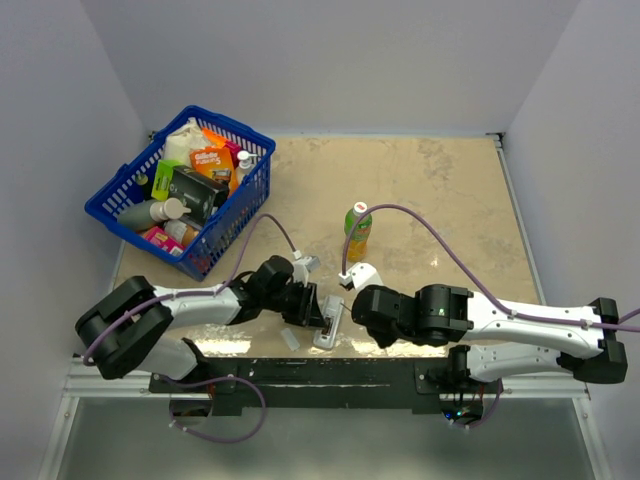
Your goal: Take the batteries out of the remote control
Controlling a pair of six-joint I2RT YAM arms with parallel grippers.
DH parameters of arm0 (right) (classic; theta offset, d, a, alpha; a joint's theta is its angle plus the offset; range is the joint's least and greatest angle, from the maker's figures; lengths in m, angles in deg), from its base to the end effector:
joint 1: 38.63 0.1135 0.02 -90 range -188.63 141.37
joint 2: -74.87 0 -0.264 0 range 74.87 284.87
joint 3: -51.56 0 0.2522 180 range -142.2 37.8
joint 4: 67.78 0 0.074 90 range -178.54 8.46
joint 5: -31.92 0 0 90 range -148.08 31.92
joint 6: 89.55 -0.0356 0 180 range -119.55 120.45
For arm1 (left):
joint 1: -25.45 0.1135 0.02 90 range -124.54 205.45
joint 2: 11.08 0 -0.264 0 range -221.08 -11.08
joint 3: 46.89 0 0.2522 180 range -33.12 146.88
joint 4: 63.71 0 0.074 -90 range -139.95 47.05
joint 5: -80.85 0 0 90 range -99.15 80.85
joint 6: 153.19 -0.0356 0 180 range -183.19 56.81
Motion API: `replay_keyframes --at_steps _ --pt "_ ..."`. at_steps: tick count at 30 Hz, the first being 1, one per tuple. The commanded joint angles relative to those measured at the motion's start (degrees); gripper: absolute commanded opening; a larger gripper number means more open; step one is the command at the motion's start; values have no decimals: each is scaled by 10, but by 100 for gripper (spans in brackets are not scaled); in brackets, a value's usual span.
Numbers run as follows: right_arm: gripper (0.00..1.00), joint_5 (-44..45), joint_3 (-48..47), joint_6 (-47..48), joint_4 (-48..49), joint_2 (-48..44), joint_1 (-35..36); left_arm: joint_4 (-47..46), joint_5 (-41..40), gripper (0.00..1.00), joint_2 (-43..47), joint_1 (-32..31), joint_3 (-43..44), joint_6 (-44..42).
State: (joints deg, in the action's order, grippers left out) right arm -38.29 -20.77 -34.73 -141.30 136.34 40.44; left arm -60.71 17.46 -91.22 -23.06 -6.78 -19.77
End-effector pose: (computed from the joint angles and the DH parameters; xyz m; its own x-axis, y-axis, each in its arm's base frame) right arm 0.0480 0.1852 0.2975 -0.6530 -0.5221 -0.5487 -0.6340 0.7731 0.0188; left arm 0.1505 -0.1943 0.1392 -0.9378 0.1327 -0.3209 0.3333 0.6034 -0.7244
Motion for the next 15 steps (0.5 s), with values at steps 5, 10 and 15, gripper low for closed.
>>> replay_keyframes --at_steps 5,10,15 --pt "0 -4 7 -7 25 -13 -1 40 -39 41 72 -11 34 5" --pt "0 -44 10 13 66 -7 -2 102 -83 47 129 -8 67 -79" --pt "0 -70 -2 31 86 8 -2 117 -58 52 207 -6 74 -216"
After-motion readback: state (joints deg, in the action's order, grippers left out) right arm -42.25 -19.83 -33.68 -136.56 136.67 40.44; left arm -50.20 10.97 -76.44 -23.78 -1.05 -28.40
